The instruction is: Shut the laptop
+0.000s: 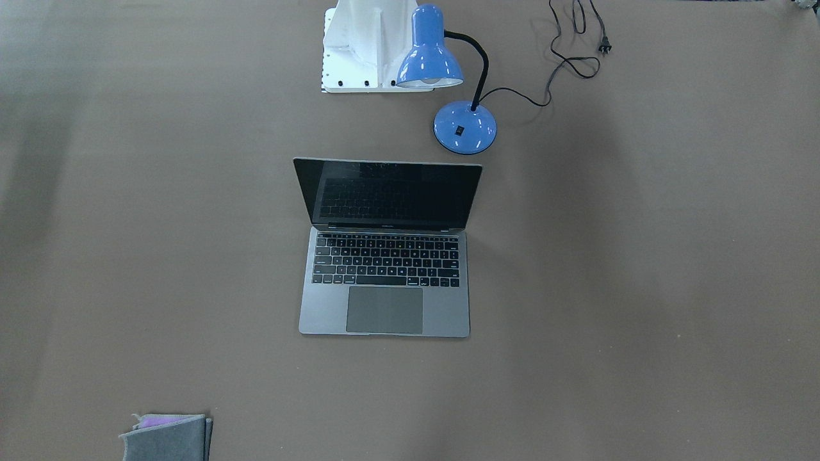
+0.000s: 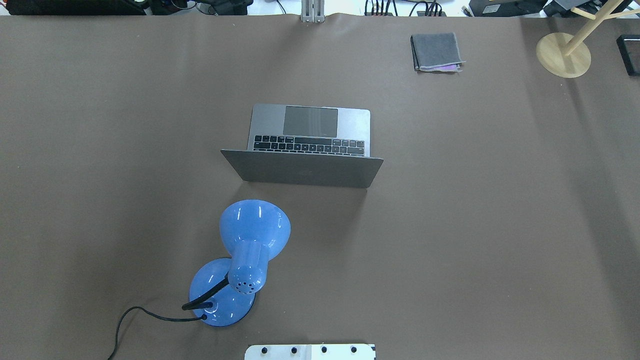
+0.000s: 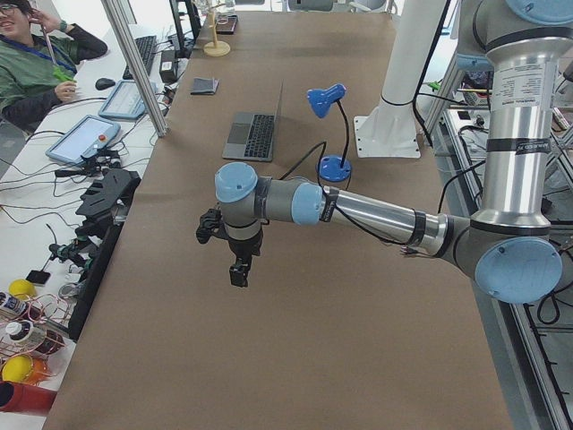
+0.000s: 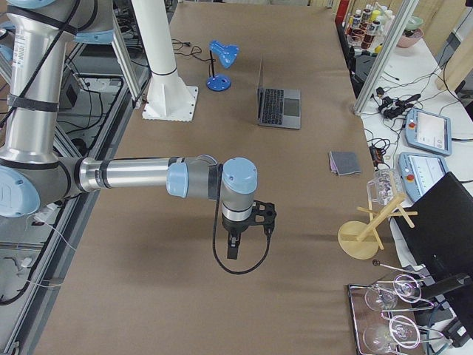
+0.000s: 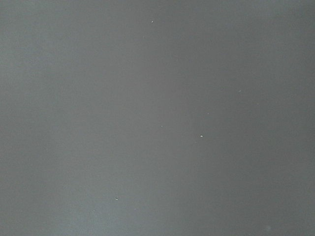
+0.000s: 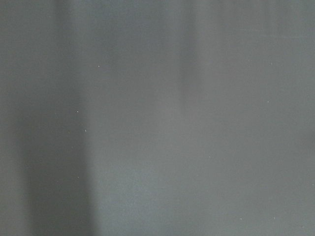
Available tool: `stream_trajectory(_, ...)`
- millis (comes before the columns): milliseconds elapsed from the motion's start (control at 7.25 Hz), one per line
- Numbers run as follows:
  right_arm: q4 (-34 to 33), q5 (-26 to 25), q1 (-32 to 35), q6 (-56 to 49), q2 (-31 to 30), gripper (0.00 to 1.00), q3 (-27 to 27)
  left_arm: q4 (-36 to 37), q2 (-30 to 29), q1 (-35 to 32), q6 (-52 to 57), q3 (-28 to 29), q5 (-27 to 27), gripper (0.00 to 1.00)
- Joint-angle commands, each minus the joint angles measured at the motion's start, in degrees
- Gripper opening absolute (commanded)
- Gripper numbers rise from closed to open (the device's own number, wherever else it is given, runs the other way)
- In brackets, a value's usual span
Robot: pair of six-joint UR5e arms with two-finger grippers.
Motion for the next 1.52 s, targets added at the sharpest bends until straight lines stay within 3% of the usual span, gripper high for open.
stream_trajectory(0,10.5,1.4,0.0,0.3,0.0,1.0,-0.2,-0.2,-1.8,0.0,-0.1,-0.5,-0.1,0.99)
stream_trajectory(276,19.7,5.6,0.0,1.0,0.1,1.0,-0.2,-1.2,-5.3,0.0,-0.1,-0.5,0.2,0.99)
stream_trajectory(690,24.1,8.0,-2.1,1.0,1.0,0.99,-0.1,-20.3,-7.8,0.1,0.0,5.2,0.7,0.99)
stream_trajectory(828,23.9,8.5,-3.0,1.3,1.5,0.98,-0.6,-21.3,-7.4,0.1,0.0,4.5,0.5,0.99)
stream_trajectory(966,24.0,9.4,-4.6,3.7,2.2,0.91,-0.3,-21.4,-7.6,0.1,-0.1,4.1,-0.5,0.99)
stream_trajectory(1103,25.1,14.0,-6.4,8.6,2.2,0.85,0.1,-22.1,-7.7,0.1,-1.9,4.1,-1.2,0.98)
stream_trajectory(1241,29.8,17.2,-8.5,15.0,2.1,0.79,0.1,-26.3,-8.2,2.2,-6.0,4.2,-1.2,0.98)
stream_trajectory(1379,36.4,17.5,-12.4,24.8,2.1,0.61,0.1,-30.9,-8.1,4.9,-10.3,4.5,-1.2,0.87)
